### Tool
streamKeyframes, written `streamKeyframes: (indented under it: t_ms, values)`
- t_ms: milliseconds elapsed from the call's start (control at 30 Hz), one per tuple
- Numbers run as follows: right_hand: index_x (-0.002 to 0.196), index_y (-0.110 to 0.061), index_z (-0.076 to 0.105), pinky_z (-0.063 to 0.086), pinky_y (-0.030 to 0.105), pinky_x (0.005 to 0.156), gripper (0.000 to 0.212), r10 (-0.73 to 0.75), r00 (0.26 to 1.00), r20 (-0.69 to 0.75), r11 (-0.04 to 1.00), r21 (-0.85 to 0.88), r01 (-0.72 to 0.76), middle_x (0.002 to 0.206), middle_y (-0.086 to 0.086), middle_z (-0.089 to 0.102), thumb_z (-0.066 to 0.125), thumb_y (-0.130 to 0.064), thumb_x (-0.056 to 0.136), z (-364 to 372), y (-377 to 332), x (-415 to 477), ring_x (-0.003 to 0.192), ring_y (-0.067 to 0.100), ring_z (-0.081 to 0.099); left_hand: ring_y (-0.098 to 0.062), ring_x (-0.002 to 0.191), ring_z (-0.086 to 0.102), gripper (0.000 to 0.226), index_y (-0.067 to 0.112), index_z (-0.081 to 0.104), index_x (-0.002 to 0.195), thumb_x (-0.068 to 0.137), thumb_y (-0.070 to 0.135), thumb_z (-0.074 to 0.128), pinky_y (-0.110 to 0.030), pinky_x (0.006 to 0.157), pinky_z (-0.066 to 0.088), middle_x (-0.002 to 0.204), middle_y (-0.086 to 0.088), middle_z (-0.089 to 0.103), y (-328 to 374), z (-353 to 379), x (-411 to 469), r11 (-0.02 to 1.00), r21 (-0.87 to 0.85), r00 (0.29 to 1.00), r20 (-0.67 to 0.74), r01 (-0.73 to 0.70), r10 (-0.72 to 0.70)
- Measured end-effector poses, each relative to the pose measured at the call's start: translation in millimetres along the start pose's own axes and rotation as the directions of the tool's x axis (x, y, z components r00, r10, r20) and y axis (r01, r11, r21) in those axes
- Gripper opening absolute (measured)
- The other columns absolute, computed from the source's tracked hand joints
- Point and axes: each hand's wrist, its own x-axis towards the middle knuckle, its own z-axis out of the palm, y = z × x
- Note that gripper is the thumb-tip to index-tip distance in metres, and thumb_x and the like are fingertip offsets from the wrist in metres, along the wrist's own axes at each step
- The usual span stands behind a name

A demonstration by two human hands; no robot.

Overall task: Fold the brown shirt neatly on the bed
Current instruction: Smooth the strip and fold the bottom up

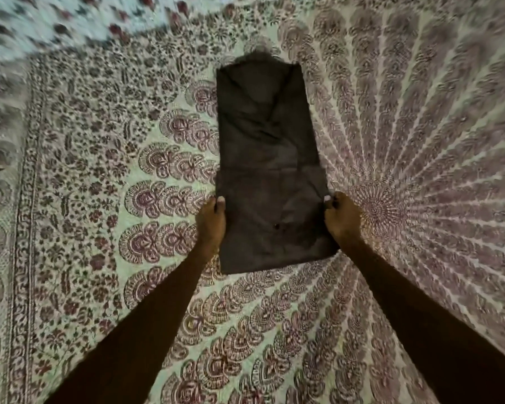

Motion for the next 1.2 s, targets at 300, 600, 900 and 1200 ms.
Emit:
streamKeyframes:
  t_ms: [300,600,900,1200]
  values:
    - [0.106,-0.006,0.063,0.033,0.026,0.07,0.022,0.02,1.0,-0.016,0.999,-0.044,-0.021,0.1,0.014,0.069,0.055,-0.023,0.096,-4.3,-10.3,5.1,0.09,0.027,0.062,-0.027,0.08,0.058,0.028,0.004,0.06,0.092,0.098,0.029,0.052,-0.027,0.064,0.03,0.079,-0.007,0.06,6.1,-0.7,-5.1,0.987,0.054,0.987,-0.054,-0.15,0.153]
    - [0.115,-0.012,0.048,0.038,0.036,0.067,0.026,-0.259,0.952,-0.165,0.926,-0.324,0.195,0.106,0.012,0.064,0.032,-0.03,0.104,23.3,-29.7,38.3,0.081,0.036,0.063,-0.031,0.081,0.064,0.029,0.005,0.058,0.1,0.1,0.032,0.046,-0.031,0.068,0.041,0.086,-0.014,0.067,23.8,16.0,30.5,0.958,0.153,0.946,-0.183,-0.242,0.268]
    - [0.131,-0.013,0.043,0.048,0.041,0.076,0.034,-0.367,0.891,-0.268,0.884,-0.398,0.245,0.129,0.015,0.051,0.043,-0.03,0.101,30.0,-21.2,42.2,0.102,0.035,0.057,-0.03,0.103,0.057,0.037,0.013,0.05,0.122,0.097,0.04,0.045,-0.041,0.082,0.049,0.117,-0.012,0.056,6.1,9.3,38.0,0.844,0.487,0.892,-0.247,-0.223,0.378]
    - [0.153,-0.032,0.017,0.013,0.053,0.118,0.061,-0.557,0.762,0.331,0.494,-0.606,0.624,0.163,-0.001,0.007,0.022,-0.057,0.098,33.9,-12.5,51.6,0.15,0.024,0.002,-0.019,0.151,0.005,0.069,0.02,0.018,0.154,0.097,0.056,0.034,-0.045,0.121,0.011,0.163,-0.001,0.011,-3.5,20.1,35.5,0.391,0.602,0.684,0.392,-0.696,0.615]
